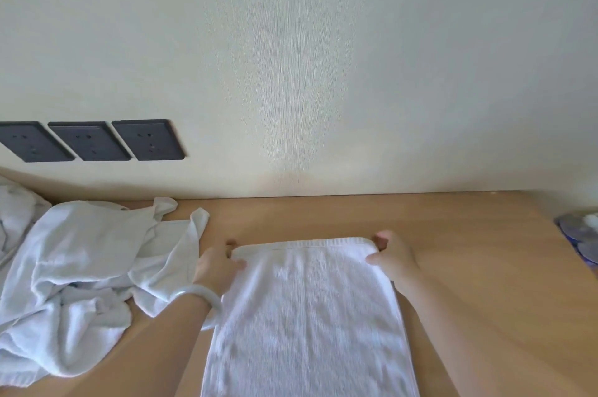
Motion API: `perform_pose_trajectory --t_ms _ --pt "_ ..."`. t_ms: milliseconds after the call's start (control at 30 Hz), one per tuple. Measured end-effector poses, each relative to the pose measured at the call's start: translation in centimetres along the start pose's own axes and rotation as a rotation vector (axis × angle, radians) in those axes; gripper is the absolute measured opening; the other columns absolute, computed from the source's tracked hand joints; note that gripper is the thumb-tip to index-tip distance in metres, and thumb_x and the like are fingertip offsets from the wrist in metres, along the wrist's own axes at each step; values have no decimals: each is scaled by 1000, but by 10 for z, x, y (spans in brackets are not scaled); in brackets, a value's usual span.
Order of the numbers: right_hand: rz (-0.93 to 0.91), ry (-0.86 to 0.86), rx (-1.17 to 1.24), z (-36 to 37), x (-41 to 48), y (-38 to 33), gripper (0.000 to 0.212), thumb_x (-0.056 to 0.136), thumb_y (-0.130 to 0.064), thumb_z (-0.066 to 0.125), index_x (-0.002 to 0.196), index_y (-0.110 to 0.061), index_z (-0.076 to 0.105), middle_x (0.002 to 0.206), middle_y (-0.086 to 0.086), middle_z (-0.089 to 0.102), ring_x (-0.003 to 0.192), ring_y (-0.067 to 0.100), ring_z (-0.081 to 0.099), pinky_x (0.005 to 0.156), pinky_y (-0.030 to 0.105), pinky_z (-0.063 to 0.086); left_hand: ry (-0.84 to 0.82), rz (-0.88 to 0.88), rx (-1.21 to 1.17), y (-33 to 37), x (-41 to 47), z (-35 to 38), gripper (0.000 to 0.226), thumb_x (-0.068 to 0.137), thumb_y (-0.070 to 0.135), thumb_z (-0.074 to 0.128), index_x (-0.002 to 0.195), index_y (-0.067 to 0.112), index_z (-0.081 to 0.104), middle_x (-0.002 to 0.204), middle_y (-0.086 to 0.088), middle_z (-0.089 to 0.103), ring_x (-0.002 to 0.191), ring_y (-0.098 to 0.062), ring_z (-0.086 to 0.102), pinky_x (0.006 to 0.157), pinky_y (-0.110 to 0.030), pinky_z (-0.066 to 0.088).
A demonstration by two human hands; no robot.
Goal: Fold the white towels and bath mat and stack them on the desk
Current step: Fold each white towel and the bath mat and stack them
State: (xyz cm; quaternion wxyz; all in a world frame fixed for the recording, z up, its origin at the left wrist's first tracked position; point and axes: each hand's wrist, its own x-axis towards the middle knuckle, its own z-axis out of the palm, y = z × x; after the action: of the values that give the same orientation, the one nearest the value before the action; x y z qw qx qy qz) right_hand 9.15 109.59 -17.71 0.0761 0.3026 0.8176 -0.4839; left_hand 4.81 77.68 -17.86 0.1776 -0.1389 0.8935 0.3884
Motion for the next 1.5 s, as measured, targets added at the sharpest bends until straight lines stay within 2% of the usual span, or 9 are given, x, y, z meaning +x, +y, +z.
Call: perform_pose_trajectory --t_ms 233,400,467,600,767,867,967,1133,1500 --pt "-354 69 -210 -15 -26 -7 15 79 -10 71 75 -12 57 73 0 51 63 9 43 56 17 30 84 160 23 3 -6 -4 19 83 7 65 73 21 56 74 0 59 70 -18 52 57 -25 38" --pt "-257 -468 257 -59 -73 -21 11 92 -9 61 85 1 62 67 4 60 62 11 57 58 19 45 -277 103 -465 6 -34 -36 11 91 9 66 82 3 68 74 -9 63 72 -23 57 70 -35 45" --pt "-147 -470 254 -55 -64 -11 9 93 -8 60 90 0 63 70 7 65 65 18 59 57 26 47 -330 28 -525 8 -36 -39 16 95 6 57 90 -7 65 80 -16 63 74 -24 59 68 -30 49" --pt "-74 -117 34 -17 -27 12 15 90 -4 58 81 -13 65 67 2 60 62 16 52 57 29 39 -218 -31 -306 10 -23 -21 26 98 3 48 77 5 62 54 -1 59 50 -10 56 51 -16 43" --pt "-316 138 -254 2 -9 10 15 88 -7 59 77 -17 62 82 -7 50 78 15 52 63 20 33 74 104 155 -4 -1 -1 30 94 17 59 64 18 54 92 1 47 90 -19 39 80 -30 35" --pt "-387 -9 -336 4 6 1 12 84 -2 62 78 -12 60 96 -12 47 94 10 49 70 8 33 36 225 180 -1 2 1 7 90 17 65 83 16 65 115 4 43 106 -15 40 83 -21 33" --pt "-397 -258 -415 -3 18 -10 16 80 -4 67 79 -17 59 107 -14 49 97 5 49 78 13 36 -74 241 196 1 7 -5 7 87 18 68 81 19 64 108 3 46 89 -13 50 63 -13 33" --pt "-407 -499 -496 -19 21 -22 34 73 -3 72 88 -29 56 75 -9 48 66 8 43 62 19 37 -197 281 269 8 4 -20 14 85 30 71 78 22 62 73 7 55 70 -9 52 58 -20 35" --pt "-498 -347 -647 -49 12 -19 30 81 -18 75 68 -30 51 70 -10 55 62 6 47 56 16 36 -116 418 275 7 -3 -50 29 90 36 65 66 22 57 67 9 48 62 -6 44 61 -22 32"
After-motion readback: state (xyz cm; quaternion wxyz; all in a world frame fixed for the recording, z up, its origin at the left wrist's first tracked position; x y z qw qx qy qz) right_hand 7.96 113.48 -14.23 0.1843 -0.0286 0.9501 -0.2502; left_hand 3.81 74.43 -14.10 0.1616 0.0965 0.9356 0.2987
